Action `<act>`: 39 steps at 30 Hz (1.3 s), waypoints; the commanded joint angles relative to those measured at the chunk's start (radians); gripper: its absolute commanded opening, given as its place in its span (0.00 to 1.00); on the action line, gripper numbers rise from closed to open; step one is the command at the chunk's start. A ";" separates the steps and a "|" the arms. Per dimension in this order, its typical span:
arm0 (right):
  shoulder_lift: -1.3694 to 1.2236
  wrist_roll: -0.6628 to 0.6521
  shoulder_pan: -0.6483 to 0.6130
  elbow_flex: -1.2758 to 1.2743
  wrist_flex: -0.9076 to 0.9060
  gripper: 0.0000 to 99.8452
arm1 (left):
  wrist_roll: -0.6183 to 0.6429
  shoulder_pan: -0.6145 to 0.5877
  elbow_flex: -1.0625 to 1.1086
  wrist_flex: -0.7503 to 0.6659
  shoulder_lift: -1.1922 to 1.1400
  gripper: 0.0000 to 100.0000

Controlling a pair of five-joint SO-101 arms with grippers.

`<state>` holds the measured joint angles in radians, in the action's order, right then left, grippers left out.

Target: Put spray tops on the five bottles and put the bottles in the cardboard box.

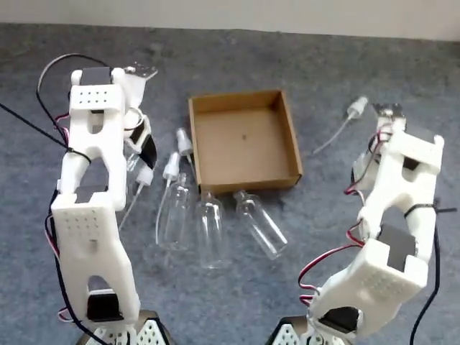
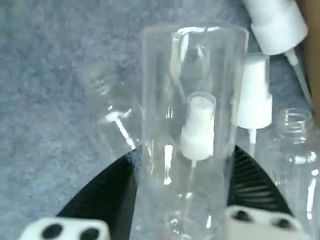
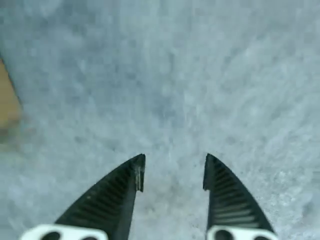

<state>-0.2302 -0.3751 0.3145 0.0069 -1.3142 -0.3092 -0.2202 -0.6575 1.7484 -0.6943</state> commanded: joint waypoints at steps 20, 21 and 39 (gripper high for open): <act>-0.690 0.368 -0.143 0.908 0.417 0.16 | 0.061 0.008 -0.036 -0.015 0.133 0.19; -0.737 0.368 -0.140 0.958 0.429 0.16 | 0.061 0.008 -0.036 -0.015 0.133 0.19; -1.182 0.361 -0.096 1.561 0.285 0.00 | 0.064 0.007 -0.036 -0.015 0.133 0.19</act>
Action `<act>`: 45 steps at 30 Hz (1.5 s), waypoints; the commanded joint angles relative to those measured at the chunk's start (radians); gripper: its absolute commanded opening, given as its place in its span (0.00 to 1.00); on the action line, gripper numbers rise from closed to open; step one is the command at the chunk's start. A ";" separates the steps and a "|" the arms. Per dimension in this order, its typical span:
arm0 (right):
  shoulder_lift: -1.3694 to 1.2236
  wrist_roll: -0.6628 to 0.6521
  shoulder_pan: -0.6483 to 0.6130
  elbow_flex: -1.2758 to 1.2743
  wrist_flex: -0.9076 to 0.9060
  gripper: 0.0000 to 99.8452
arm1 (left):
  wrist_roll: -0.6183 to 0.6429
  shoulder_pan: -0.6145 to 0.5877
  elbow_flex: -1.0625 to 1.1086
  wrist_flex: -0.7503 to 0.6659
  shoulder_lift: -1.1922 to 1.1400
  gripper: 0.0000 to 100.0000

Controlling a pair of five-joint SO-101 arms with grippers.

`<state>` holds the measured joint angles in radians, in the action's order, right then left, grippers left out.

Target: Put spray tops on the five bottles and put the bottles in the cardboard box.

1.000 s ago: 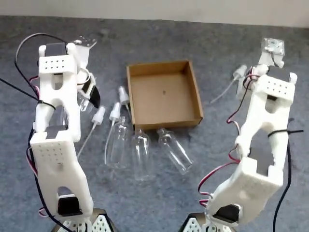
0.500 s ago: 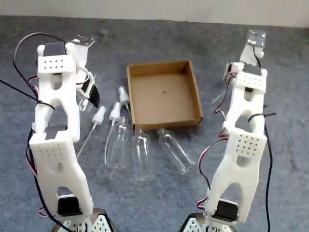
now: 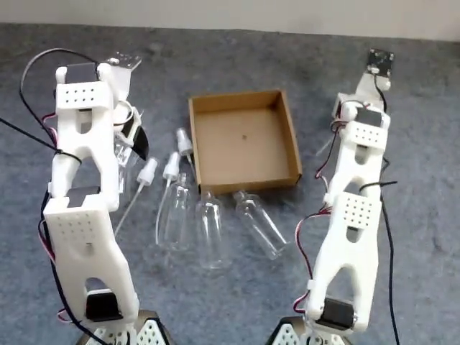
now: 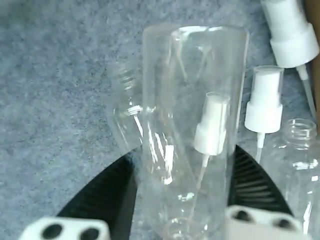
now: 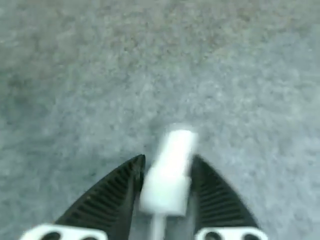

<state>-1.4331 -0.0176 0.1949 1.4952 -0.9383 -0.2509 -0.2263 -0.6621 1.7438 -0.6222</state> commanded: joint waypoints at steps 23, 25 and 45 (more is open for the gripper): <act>0.581 -0.413 0.081 -0.153 -0.831 0.00 | 0.006 0.036 0.137 0.012 0.162 0.18; 0.688 -0.445 0.081 -0.309 -0.831 0.00 | 0.005 0.042 0.208 0.012 0.245 0.19; 1.244 -0.631 0.114 -1.452 -0.271 0.00 | 0.006 0.111 0.792 -0.325 0.453 0.20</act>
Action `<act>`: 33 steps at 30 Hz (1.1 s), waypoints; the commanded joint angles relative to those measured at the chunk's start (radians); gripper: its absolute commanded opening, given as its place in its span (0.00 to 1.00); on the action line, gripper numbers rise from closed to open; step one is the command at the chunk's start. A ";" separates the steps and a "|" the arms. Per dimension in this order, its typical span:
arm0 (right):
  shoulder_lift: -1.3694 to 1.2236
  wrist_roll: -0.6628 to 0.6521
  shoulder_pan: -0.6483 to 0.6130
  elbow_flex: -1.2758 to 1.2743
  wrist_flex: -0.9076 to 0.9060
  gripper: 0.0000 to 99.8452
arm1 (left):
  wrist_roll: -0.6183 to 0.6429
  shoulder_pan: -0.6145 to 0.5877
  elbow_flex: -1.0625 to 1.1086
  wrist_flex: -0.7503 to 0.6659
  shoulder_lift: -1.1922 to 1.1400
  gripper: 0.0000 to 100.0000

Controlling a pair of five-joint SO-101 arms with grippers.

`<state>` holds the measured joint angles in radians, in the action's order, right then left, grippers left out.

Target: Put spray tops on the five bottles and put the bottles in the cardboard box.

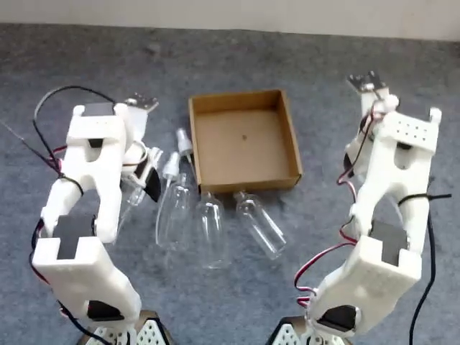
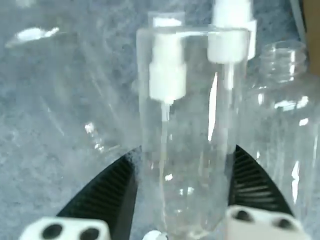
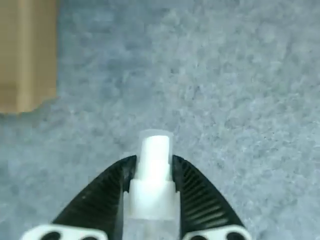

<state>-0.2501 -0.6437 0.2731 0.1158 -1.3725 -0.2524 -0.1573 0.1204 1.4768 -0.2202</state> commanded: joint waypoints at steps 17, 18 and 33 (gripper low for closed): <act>0.064 0.061 0.056 -0.226 0.300 0.28 | -0.055 0.044 -0.125 -0.115 0.062 0.26; 0.065 0.061 0.058 -0.226 0.300 0.28 | -0.054 0.044 -0.156 -0.094 0.062 0.26; 0.274 0.066 0.039 -0.197 0.156 0.11 | -0.011 0.012 -0.305 0.222 0.369 0.24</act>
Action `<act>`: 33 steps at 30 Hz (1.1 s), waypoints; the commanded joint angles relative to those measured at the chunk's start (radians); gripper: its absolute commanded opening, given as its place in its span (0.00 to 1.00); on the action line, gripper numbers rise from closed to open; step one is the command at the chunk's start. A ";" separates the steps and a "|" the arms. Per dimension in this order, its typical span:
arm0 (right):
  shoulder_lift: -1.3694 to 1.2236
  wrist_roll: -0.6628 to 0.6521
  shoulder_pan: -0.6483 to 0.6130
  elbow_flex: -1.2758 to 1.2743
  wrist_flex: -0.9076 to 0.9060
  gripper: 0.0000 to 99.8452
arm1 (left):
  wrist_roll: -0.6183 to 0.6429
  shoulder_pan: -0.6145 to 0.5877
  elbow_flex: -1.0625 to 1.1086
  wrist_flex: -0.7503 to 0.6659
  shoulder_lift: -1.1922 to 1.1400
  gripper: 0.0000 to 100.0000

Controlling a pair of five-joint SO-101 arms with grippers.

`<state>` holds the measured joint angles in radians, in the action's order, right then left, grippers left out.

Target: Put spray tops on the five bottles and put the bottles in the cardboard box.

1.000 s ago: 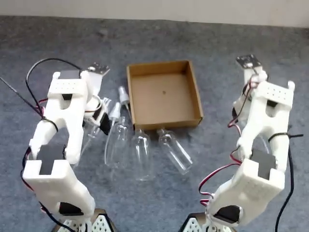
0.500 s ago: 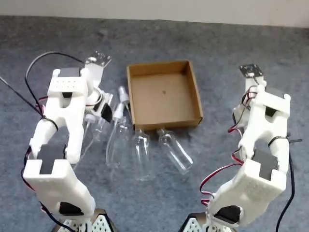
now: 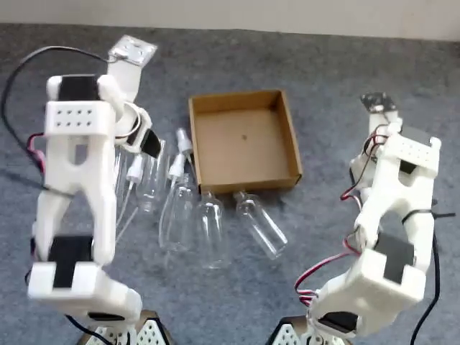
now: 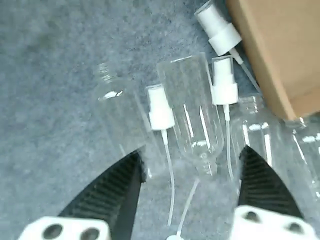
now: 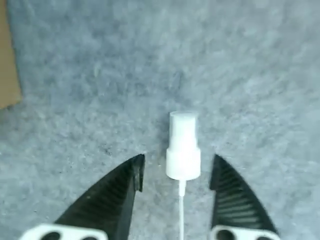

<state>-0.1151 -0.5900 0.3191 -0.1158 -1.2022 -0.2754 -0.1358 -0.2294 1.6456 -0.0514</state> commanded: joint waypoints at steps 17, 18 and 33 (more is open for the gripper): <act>0.638 0.012 -0.539 -0.409 -0.196 0.11 | -0.390 -0.407 1.099 -0.256 0.756 0.18; 0.634 0.014 -0.567 -0.429 -0.197 0.11 | -0.411 -0.409 1.148 -0.276 0.774 0.18; 0.579 0.169 -0.753 -0.476 -0.150 0.21 | -0.775 -0.682 1.435 -0.428 0.816 0.18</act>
<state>0.4618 -0.4626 -0.4066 -0.5976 -1.3848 -0.9950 -0.7848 1.1822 1.2559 0.7465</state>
